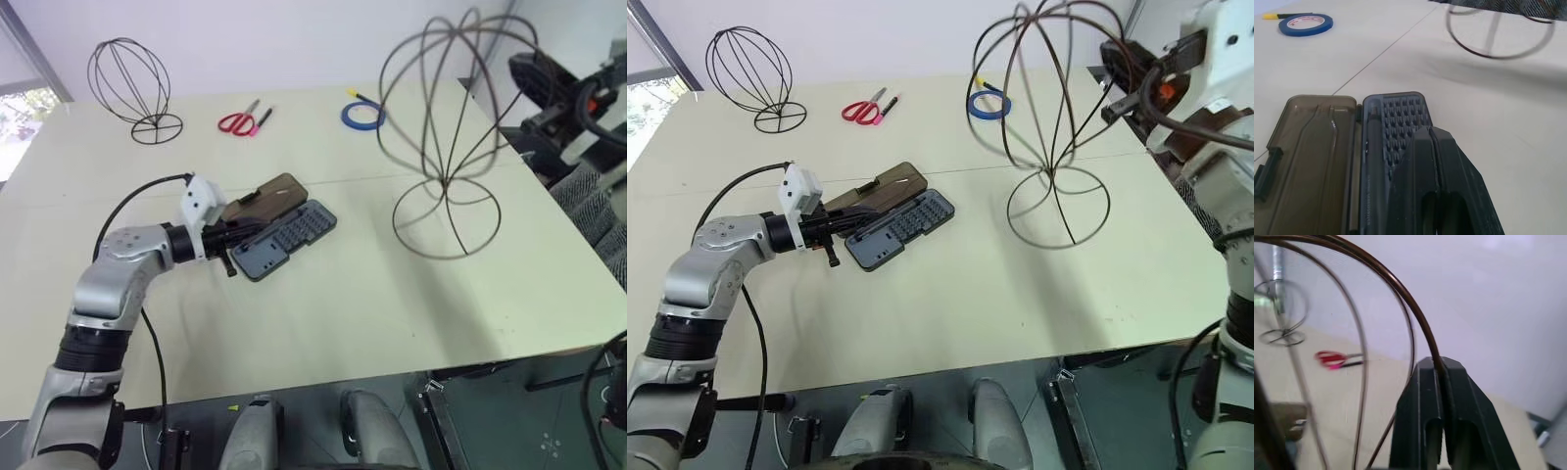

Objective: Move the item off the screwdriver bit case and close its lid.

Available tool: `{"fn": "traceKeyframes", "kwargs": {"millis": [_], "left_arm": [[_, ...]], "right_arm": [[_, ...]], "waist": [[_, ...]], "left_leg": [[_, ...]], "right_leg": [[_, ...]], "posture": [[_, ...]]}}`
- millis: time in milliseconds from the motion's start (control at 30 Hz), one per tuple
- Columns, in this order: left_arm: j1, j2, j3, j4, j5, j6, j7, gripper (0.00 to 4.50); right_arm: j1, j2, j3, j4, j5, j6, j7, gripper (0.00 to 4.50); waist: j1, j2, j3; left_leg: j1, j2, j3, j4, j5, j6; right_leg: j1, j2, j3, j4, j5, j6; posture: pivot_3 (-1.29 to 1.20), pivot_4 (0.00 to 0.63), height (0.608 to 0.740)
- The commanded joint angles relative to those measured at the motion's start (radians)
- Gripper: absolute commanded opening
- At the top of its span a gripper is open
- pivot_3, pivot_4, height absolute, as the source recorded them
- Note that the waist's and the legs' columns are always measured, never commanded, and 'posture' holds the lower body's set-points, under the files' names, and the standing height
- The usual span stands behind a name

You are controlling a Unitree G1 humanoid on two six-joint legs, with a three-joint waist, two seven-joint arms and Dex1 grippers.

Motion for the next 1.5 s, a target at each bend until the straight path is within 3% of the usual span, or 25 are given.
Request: {"fn": "traceKeyframes", "kwargs": {"millis": [33,333,567,767,1067,1333,1367,1500], "left_arm": [[-0.018,-0.005,-0.001,0.000,0.011,-0.031,-0.005,0.00],[-0.015,-0.022,-0.010,-0.002,0.026,-0.040,0.000,0.00],[-0.002,-0.017,-0.006,-0.016,0.026,-0.039,0.012,0.00],[0.004,-0.012,-0.003,-0.024,0.025,-0.035,0.013,0.00],[-0.007,-0.019,-0.014,-0.012,0.029,-0.035,0.010,0.00],[-0.006,-0.024,-0.016,-0.014,0.024,-0.032,0.008,0.00],[-0.004,-0.024,-0.016,-0.017,0.023,-0.031,0.008,0.00],[0.006,-0.024,-0.012,-0.030,0.016,-0.023,0.012,0.00]], "right_arm": [[-0.099,0.048,-0.018,0.128,-0.133,-0.126,-0.071,0.06],[-0.225,0.177,-0.033,0.559,-0.383,-0.426,-0.216,0.06],[-0.187,0.274,-0.095,0.774,-0.465,-0.625,-0.399,0.06],[-0.123,0.315,-0.115,0.804,-0.495,-0.662,-0.473,0.06],[-0.086,0.335,-0.109,0.781,-0.486,-0.595,-0.473,0.06],[-0.063,0.316,-0.125,0.717,-0.501,-0.532,-0.477,4.09],[-0.049,0.310,-0.133,0.689,-0.504,-0.513,-0.484,4.42],[0.093,0.304,-0.165,0.432,-0.495,-0.376,-0.488,4.42]], "waist": [[0.000,0.001,0.000],[-0.001,0.002,0.001],[-0.005,0.003,0.002],[-0.006,0.004,0.002],[-0.006,0.003,0.001],[-0.007,0.005,0.002],[-0.007,0.005,0.002],[-0.001,0.005,0.002]], "left_leg": [[0.000,0.000,0.000,0.000,0.000,0.000],[-0.001,-0.001,0.001,-0.001,0.000,0.000],[-0.001,-0.001,0.001,-0.001,0.000,0.000],[0.000,-0.001,0.001,-0.001,0.000,0.000],[0.002,-0.001,0.000,-0.001,0.000,0.000],[0.002,-0.001,0.000,-0.001,0.000,0.000],[0.002,-0.001,0.000,-0.001,0.000,0.000],[0.002,-0.001,0.000,-0.001,0.000,0.000]], "right_leg": [[0.000,0.000,0.000,0.000,0.000,0.000],[-0.001,0.000,0.000,0.001,0.000,0.000],[-0.002,0.000,0.000,0.002,0.000,0.000],[-0.001,0.000,0.001,0.002,0.000,0.000],[0.001,0.000,0.000,0.002,0.000,0.000],[0.001,0.000,0.001,0.002,0.000,0.000],[0.001,0.000,0.001,0.002,0.000,0.000],[0.001,0.000,0.000,0.002,0.000,0.000]], "posture": [[0.00,0.150,0.740],[0.00,0.150,0.740],[0.00,0.150,0.740],[0.00,0.150,0.740],[0.00,0.150,0.740],[0.00,0.150,0.740],[0.00,0.150,0.740],[0.00,0.150,0.740]]}}
